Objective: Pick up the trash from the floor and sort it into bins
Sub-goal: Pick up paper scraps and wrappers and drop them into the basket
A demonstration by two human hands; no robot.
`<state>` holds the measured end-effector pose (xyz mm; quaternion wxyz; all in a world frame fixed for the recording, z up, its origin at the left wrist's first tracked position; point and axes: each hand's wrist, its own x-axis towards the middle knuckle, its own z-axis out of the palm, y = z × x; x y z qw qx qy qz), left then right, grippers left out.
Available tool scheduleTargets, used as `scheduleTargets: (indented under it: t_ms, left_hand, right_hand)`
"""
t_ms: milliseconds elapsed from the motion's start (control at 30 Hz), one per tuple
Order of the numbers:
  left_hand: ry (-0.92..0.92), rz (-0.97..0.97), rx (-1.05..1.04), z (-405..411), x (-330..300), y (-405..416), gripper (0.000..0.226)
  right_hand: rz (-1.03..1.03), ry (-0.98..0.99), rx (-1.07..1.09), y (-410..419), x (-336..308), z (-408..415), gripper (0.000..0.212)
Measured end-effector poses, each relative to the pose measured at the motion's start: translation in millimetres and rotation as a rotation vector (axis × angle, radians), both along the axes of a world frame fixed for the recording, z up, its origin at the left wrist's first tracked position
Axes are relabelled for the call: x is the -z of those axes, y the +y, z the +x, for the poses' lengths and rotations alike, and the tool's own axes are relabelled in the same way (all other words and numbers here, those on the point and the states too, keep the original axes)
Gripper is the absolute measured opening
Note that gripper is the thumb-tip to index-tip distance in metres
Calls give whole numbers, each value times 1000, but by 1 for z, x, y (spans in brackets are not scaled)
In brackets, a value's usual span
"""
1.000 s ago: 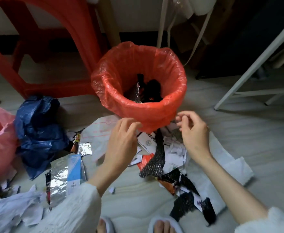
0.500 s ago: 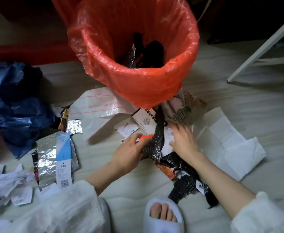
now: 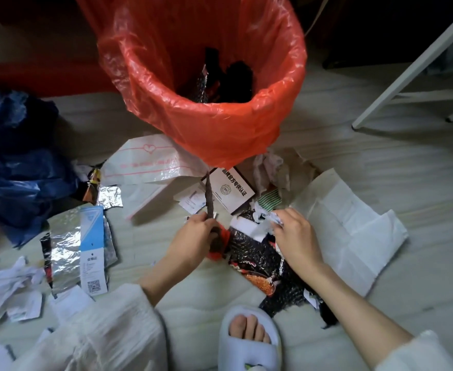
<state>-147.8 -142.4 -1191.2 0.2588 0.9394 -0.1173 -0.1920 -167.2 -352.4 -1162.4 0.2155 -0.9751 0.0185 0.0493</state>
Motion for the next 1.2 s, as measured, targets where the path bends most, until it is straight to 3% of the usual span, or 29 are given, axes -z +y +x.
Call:
scheduleTargets:
  t_ms: [167, 333, 433, 633, 767, 933, 1000, 1100, 1200]
  left_hand:
    - [-370, 85, -26, 13, -49, 9, 29]
    - [-618, 21, -8, 24, -106, 14, 13]
    - [-694, -83, -19, 37, -145, 17, 31]
    - [-687, -226, -232, 92, -203, 26, 25]
    - [-667, -246, -398, 132, -217, 28, 19]
    - [-642, -433, -477, 177, -218, 28, 18]
    - [-572, -356, -427, 185, -208, 27, 33]
    - [-445, -91, -310, 183, -178, 28, 53]
    - [-501, 24, -204, 171, -151, 35, 37]
  right_hand:
    - [75, -113, 77, 9, -33, 15, 14]
    - [188, -277, 127, 15, -92, 29, 11]
    - [312, -413, 169, 22, -139, 42, 10]
    - [584, -457, 301, 46, -208, 96, 7]
    - [641, -433, 305, 64, -222, 146, 9]
    - [681, -518, 350, 75, -219, 198, 8]
    - [696, -542, 394, 77, -214, 214, 6]
    - [693, -518, 410, 77, -194, 230, 8]
    - [655, -291, 284, 77, -170, 229, 7]
